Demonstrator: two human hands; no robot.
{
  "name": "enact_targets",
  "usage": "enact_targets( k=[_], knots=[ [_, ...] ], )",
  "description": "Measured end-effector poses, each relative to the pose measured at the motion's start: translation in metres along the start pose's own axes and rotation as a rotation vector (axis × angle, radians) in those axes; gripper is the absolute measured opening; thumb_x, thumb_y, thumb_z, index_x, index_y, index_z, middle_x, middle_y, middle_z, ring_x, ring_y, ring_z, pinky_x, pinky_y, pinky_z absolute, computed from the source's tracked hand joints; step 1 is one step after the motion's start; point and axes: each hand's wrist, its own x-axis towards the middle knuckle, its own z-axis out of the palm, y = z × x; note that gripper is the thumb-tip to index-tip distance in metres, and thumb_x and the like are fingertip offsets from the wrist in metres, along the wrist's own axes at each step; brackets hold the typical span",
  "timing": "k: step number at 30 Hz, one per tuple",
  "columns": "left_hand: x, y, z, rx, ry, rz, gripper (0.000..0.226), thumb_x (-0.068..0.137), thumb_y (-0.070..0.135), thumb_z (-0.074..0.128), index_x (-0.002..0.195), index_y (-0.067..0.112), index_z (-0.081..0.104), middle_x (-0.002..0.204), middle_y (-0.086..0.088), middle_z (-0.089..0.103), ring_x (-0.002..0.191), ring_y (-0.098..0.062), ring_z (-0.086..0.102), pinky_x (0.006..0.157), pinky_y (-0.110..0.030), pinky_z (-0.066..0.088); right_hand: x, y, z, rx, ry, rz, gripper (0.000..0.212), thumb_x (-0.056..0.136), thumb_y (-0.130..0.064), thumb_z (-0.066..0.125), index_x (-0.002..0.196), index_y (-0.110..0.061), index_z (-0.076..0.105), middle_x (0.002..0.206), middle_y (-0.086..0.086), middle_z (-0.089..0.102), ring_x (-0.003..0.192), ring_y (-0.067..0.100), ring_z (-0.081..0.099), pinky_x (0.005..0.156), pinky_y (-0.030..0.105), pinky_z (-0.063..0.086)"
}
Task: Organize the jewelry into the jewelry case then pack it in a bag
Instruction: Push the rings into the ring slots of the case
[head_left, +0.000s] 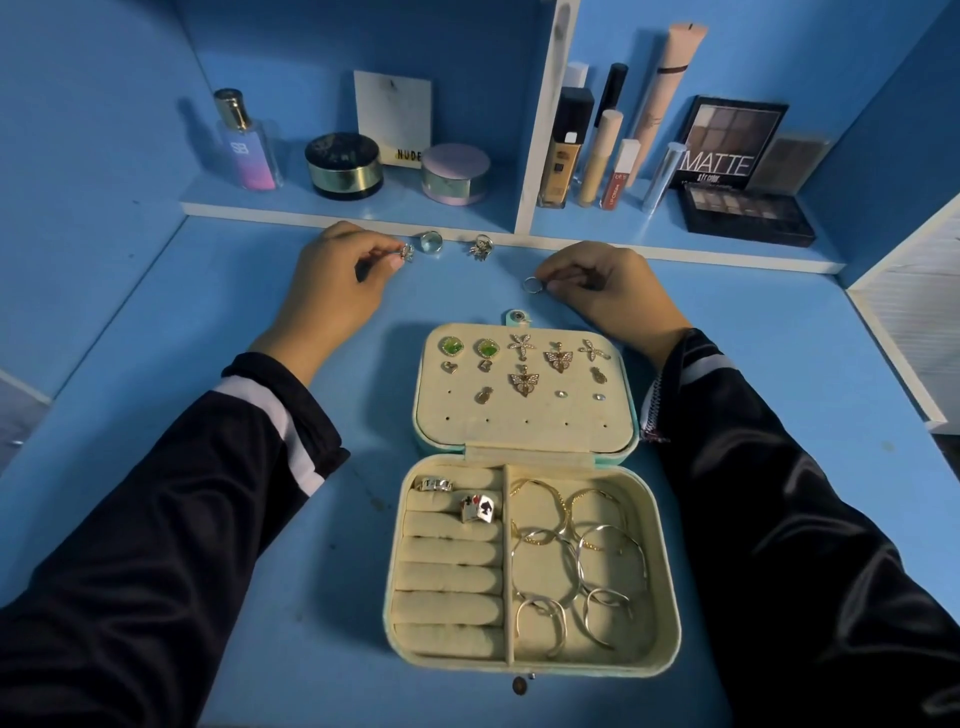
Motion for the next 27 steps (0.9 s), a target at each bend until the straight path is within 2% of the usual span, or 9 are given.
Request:
enact_targets(
  k=[4, 7, 11, 13, 16, 20, 24, 27],
  knots=[
    [0.001, -0.001, -0.0001, 0.021, -0.015, 0.025, 0.018, 0.095, 0.012, 0.062, 0.108, 0.005, 0.073, 0.105, -0.013, 0.064, 0.088, -0.018, 0.06, 0.076, 0.0, 0.036, -0.0005, -0.0024, -0.0003, -0.005, -0.029, -0.02, 0.015, 0.087, 0.003, 0.065, 0.099, -0.002, 0.071, 0.1, 0.008, 0.07, 0.092, 0.017, 0.067, 0.088, 0.022, 0.052],
    [0.0007, 0.0003, 0.0003, 0.016, -0.017, 0.029, 0.018, 0.095, 0.014, 0.062, 0.107, 0.006, 0.073, 0.104, -0.011, 0.066, 0.088, -0.02, 0.061, 0.077, -0.009, 0.04, 0.0, -0.003, 0.0003, -0.041, -0.036, -0.05, 0.014, 0.087, 0.002, 0.066, 0.099, -0.002, 0.072, 0.101, 0.007, 0.069, 0.092, 0.016, 0.066, 0.088, 0.022, 0.052],
    [-0.0008, 0.0048, 0.0014, 0.006, -0.003, 0.03, 0.017, 0.093, 0.019, 0.065, 0.104, 0.007, 0.073, 0.1, -0.006, 0.068, 0.085, -0.013, 0.058, 0.073, -0.001, 0.037, 0.0009, -0.002, 0.0007, -0.097, -0.033, -0.063, 0.011, 0.086, 0.001, 0.066, 0.095, -0.002, 0.073, 0.1, 0.009, 0.069, 0.091, 0.02, 0.065, 0.087, 0.028, 0.053],
    [-0.0014, 0.0057, 0.0026, 0.029, 0.0, 0.038, 0.017, 0.091, 0.019, 0.068, 0.102, 0.007, 0.073, 0.1, -0.005, 0.068, 0.085, -0.011, 0.056, 0.073, -0.004, 0.036, 0.001, -0.0026, 0.0011, -0.115, -0.029, -0.064, 0.011, 0.086, 0.001, 0.066, 0.094, -0.002, 0.072, 0.099, 0.009, 0.069, 0.09, 0.022, 0.064, 0.086, 0.029, 0.052],
    [-0.0016, 0.0043, 0.0038, 0.039, 0.011, 0.038, 0.015, 0.089, 0.019, 0.068, 0.099, 0.009, 0.072, 0.1, -0.005, 0.07, 0.088, -0.017, 0.06, 0.078, -0.019, 0.042, 0.0009, -0.0038, 0.0024, -0.135, -0.026, -0.053, 0.011, 0.087, 0.0, 0.064, 0.093, -0.005, 0.071, 0.097, 0.009, 0.068, 0.089, 0.023, 0.063, 0.082, 0.027, 0.05],
    [-0.0022, 0.0042, 0.0033, 0.029, 0.011, 0.016, 0.014, 0.09, 0.02, 0.067, 0.1, 0.011, 0.072, 0.099, -0.002, 0.071, 0.091, -0.019, 0.062, 0.082, -0.029, 0.049, 0.0007, -0.0041, 0.0032, -0.161, 0.01, -0.04, 0.01, 0.088, -0.003, 0.063, 0.095, -0.008, 0.069, 0.095, 0.008, 0.066, 0.086, 0.022, 0.06, 0.078, 0.024, 0.047],
    [-0.0029, 0.007, 0.0021, -0.006, -0.013, 0.023, 0.016, 0.092, 0.02, 0.066, 0.103, 0.01, 0.071, 0.1, -0.002, 0.071, 0.092, -0.018, 0.064, 0.086, -0.031, 0.052, 0.0017, -0.0036, 0.0021, -0.211, 0.028, -0.047, 0.01, 0.091, -0.003, 0.059, 0.095, -0.006, 0.066, 0.09, 0.008, 0.063, 0.077, 0.015, 0.052, 0.069, 0.009, 0.039],
    [-0.0037, 0.0082, 0.0016, -0.006, -0.04, 0.032, 0.019, 0.092, 0.02, 0.065, 0.108, 0.011, 0.07, 0.103, -0.004, 0.071, 0.094, -0.019, 0.065, 0.088, -0.034, 0.053, 0.0025, -0.0033, 0.0031, -0.257, 0.018, -0.077, 0.008, 0.092, -0.002, 0.057, 0.095, -0.004, 0.064, 0.089, 0.001, 0.059, 0.078, 0.009, 0.048, 0.072, 0.004, 0.035]
  ],
)
